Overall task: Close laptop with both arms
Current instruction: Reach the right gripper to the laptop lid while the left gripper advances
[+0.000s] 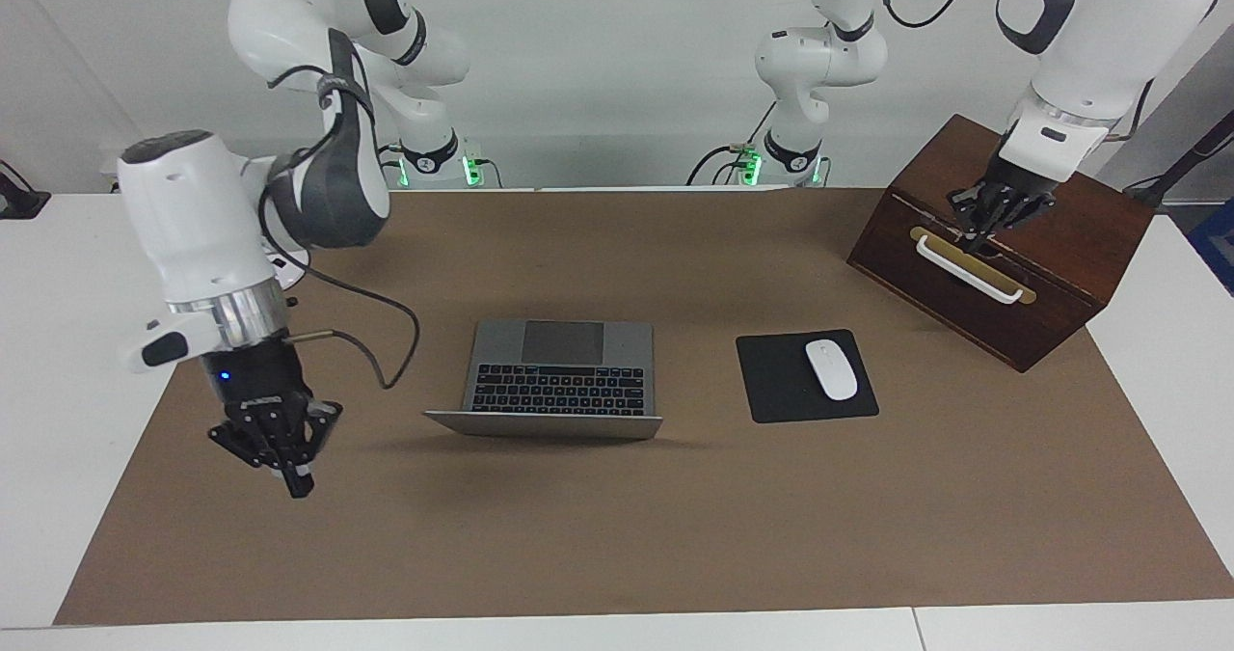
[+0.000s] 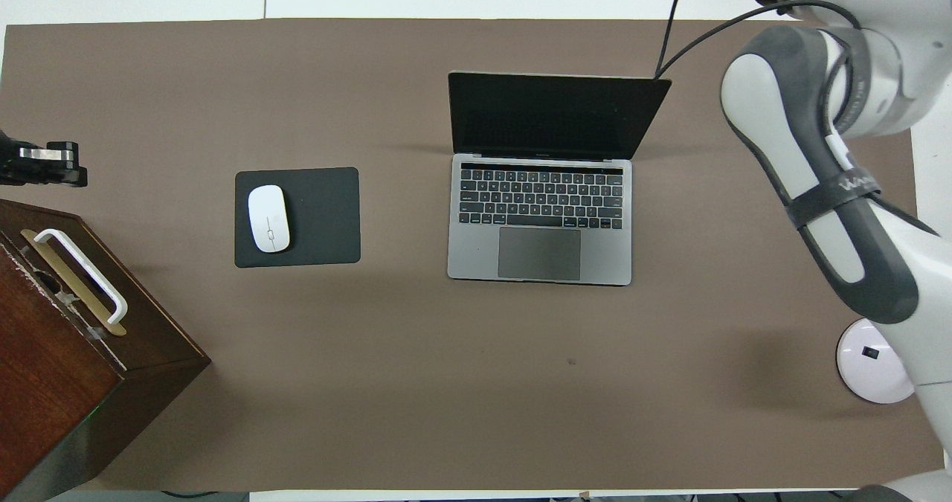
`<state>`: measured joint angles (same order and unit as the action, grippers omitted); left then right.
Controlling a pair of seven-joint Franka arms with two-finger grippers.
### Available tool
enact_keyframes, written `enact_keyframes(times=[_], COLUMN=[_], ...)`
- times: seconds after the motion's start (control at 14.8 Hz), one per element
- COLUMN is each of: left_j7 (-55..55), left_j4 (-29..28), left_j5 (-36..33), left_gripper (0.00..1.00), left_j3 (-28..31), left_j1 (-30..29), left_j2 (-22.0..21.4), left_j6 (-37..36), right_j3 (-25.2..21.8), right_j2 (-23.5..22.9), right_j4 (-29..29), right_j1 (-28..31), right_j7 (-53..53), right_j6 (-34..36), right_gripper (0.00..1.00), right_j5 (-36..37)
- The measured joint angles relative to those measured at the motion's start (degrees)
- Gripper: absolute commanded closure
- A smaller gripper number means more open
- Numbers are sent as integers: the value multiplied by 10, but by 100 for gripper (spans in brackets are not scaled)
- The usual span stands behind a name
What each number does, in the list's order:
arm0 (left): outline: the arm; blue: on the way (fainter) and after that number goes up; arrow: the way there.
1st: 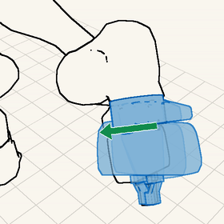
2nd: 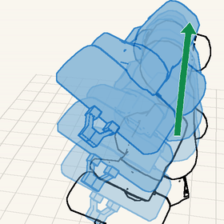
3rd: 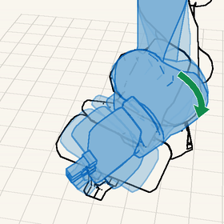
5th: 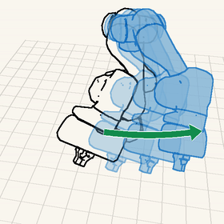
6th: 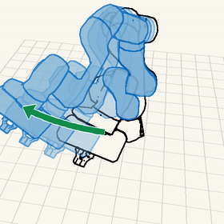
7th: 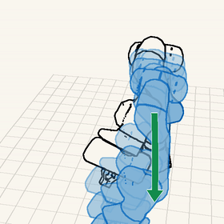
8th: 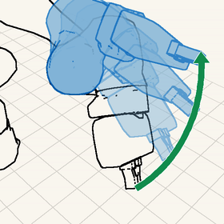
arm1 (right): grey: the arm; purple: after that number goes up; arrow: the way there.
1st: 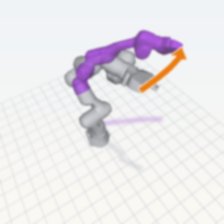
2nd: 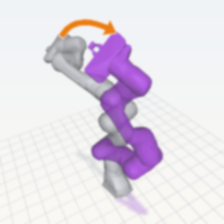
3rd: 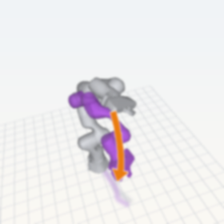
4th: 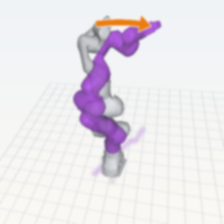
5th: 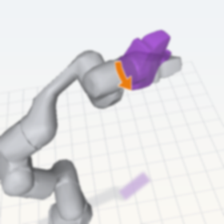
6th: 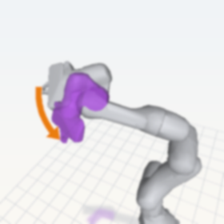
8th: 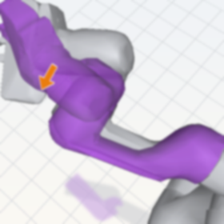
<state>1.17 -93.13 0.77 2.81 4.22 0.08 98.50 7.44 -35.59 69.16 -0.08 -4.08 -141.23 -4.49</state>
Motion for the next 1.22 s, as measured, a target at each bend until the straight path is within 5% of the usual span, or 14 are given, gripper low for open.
enact_keyframes(times=[0.41, 1.22], left_j7=[0, 29], left_j4=[-46, -326], left_j5=[14, 51], left_gripper=[100, 100], left_j3=[-9, -11], left_j1=[4, 109], left_j2=[-4, -89], left_j6=[117, 465], right_j3=[15, 11], right_j2=[-29, -49], right_j4=[-41, -57], right_j1=[-41, -134], right_j7=[-57, -100], right_j6=[5, 59], right_gripper=[100, 100], right_j5=[0, 1])
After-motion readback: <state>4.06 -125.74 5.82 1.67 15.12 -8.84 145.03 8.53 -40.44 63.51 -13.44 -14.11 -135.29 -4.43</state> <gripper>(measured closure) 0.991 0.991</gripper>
